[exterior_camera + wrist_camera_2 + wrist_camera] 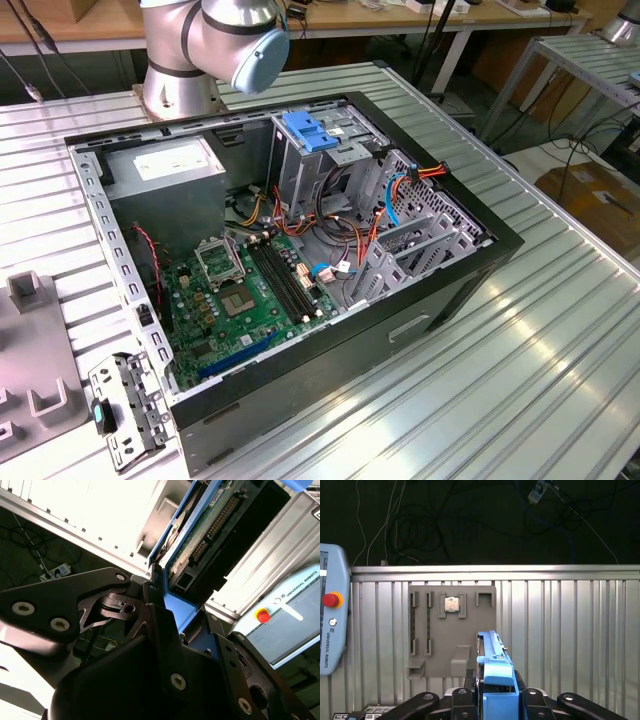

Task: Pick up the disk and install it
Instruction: 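Pick up the disk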

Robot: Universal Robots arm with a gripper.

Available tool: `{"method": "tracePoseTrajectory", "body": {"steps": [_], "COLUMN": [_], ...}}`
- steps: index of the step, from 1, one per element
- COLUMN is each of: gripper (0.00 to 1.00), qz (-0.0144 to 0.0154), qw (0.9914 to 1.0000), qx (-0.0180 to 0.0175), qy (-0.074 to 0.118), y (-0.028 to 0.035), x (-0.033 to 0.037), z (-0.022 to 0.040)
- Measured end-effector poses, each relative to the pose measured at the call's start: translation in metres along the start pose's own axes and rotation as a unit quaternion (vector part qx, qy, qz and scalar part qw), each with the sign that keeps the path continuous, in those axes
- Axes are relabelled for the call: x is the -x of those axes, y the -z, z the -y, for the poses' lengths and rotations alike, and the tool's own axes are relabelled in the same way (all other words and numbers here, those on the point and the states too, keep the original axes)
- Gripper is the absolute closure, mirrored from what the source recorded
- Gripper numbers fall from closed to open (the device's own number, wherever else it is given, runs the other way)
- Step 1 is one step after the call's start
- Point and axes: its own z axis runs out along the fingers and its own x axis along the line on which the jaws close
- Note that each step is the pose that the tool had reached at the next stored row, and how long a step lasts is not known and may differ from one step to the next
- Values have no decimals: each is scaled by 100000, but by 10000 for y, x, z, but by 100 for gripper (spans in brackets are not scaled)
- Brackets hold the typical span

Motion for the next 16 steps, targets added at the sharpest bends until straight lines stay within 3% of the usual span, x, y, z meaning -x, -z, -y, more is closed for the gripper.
{"method": "tracePoseTrajectory", "body": {"steps": [16], "gripper": [63], "qz": [-1], "qw": [100000], "qx": [2], "qy": [-3], "y": [-1], "x": [4], "z": [329]}}
